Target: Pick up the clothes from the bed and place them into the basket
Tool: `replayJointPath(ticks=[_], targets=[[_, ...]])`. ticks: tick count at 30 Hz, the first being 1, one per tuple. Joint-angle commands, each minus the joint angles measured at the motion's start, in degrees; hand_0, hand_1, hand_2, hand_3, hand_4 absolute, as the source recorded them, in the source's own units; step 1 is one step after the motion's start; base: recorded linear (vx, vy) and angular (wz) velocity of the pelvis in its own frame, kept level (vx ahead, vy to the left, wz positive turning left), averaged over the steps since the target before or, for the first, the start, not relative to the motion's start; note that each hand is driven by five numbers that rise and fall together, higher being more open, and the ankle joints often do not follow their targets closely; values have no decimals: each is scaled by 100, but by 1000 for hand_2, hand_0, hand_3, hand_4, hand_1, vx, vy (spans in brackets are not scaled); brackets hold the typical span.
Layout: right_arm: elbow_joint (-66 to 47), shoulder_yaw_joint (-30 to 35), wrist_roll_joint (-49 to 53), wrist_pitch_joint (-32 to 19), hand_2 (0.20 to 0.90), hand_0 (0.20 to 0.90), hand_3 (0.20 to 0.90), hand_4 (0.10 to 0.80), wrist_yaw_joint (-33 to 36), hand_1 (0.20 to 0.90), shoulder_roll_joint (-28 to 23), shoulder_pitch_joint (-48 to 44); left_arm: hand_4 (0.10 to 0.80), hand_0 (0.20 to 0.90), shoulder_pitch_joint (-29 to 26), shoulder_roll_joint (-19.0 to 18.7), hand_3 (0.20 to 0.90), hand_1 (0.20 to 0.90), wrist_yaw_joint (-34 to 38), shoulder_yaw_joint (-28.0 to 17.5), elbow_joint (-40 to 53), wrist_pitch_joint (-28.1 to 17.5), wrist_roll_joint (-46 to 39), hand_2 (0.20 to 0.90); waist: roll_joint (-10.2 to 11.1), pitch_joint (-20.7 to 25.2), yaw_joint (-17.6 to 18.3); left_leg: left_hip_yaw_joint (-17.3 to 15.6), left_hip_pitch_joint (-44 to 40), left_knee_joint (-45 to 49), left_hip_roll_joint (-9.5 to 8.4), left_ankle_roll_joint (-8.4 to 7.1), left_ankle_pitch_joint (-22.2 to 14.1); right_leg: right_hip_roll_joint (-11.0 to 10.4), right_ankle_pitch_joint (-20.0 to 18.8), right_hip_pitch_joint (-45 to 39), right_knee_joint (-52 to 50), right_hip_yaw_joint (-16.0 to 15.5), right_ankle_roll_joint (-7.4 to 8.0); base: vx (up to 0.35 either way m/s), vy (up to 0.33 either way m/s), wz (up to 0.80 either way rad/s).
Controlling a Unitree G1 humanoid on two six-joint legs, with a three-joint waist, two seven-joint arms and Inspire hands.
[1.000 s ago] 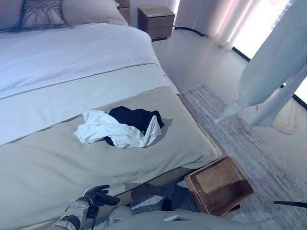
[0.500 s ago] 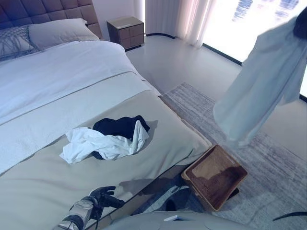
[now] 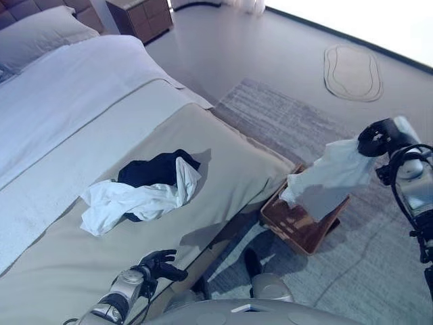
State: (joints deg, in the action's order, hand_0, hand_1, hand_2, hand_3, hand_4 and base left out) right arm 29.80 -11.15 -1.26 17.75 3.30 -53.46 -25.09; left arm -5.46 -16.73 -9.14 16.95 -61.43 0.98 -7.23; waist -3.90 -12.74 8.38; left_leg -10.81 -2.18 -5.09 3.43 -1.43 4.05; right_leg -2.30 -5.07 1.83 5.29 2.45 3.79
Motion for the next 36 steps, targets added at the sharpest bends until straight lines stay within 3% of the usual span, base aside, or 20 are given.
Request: replayJointPath(ticks=[1, 2, 11, 14, 17, 21, 25, 29, 33, 36], targets=[[-10, 502, -555, -144, 768, 768, 746, 646, 339, 768, -52, -730, 800, 900, -270, -304, 900, 900, 96, -33, -167, -213, -33, 900, 367, 153, -138, 124, -75, 9, -97, -23, -442, 16, 343, 0, -376, -356, -112, -121, -46, -1], [182, 382, -667, -103, 900, 900, 900, 800, 349, 900, 5, -778, 800, 900, -345, -309, 900, 900, 126, -16, -137, -216, -59, 900, 344, 61, -158, 136, 0, 9, -94, -33, -415, 15, 329, 81, -384, -364, -120, -138, -47, -1], [537, 179, -581, -98, 900, 900, 900, 800, 573, 900, 44, -921, 800, 900, -510, -370, 900, 900, 201, -5, -18, -219, -198, 900, 257, -246, -228, 224, 243, 13, -100, -73, -310, 19, 291, 300, -401, -464, -165, -62, -29, 1], [458, 182, -751, 184, 900, 900, 900, 800, 135, 900, -12, -867, 800, 900, -481, -396, 900, 900, 180, -58, 18, -222, -246, 900, 273, -263, -230, 238, 259, 26, -108, -92, -306, 24, 302, 315, -410, -490, -174, 2, -6, 6], [521, 136, -915, 535, 900, 900, 900, 800, -767, 900, -169, -700, 800, 900, -464, -441, 900, 900, 153, -136, 88, -180, -306, 900, 343, -251, -245, 243, 257, 76, -105, -104, -315, 26, 326, 296, -425, -524, -204, 20, -19, 8], [840, -9, -1005, 512, 900, 900, 900, 800, -1209, 900, -305, -640, 800, 900, -449, -462, 900, 900, 158, -149, 102, -150, -291, 900, 420, -233, -308, 268, 250, 102, -86, -109, -300, 31, 349, 246, -448, -599, -228, 34, -35, 9], [664, 15, -642, -138, 900, 900, 900, 800, -728, 900, -400, -748, 800, 900, -285, -461, 900, 900, 209, -149, 117, -245, -327, 900, 467, -226, -416, 367, 220, 160, -67, -120, -300, 23, 380, 137, -471, -683, -249, 92, 1, 13], [-1212, 114, -893, -251, 900, 900, 900, 800, -990, 900, 30, -942, 800, 900, -204, -345, 900, 900, 269, -318, 86, -323, -498, 900, 492, -300, -508, 524, 335, 300, -151, -97, -338, -4, 462, 191, -602, -725, -270, 71, 132, 6], [-1467, -401, -1299, -640, 900, 900, 900, 800, -1296, 900, 225, -1359, 800, 900, -216, -308, 900, 900, 354, -355, 152, -294, -702, 900, 568, -443, -812, 747, 541, 329, -233, -51, -282, -42, 512, 269, -688, -947, -282, 0, 135, 28], [-1113, -935, -1487, -650, 900, 900, 900, 800, -1219, 900, 322, -1987, 800, 900, -217, -288, 900, 900, 391, -239, 205, -409, -846, 900, 590, -669, -1198, 1074, 761, 430, -332, -6, -229, -111, 549, 317, -776, -1262, -315, -6, 137, 48]])
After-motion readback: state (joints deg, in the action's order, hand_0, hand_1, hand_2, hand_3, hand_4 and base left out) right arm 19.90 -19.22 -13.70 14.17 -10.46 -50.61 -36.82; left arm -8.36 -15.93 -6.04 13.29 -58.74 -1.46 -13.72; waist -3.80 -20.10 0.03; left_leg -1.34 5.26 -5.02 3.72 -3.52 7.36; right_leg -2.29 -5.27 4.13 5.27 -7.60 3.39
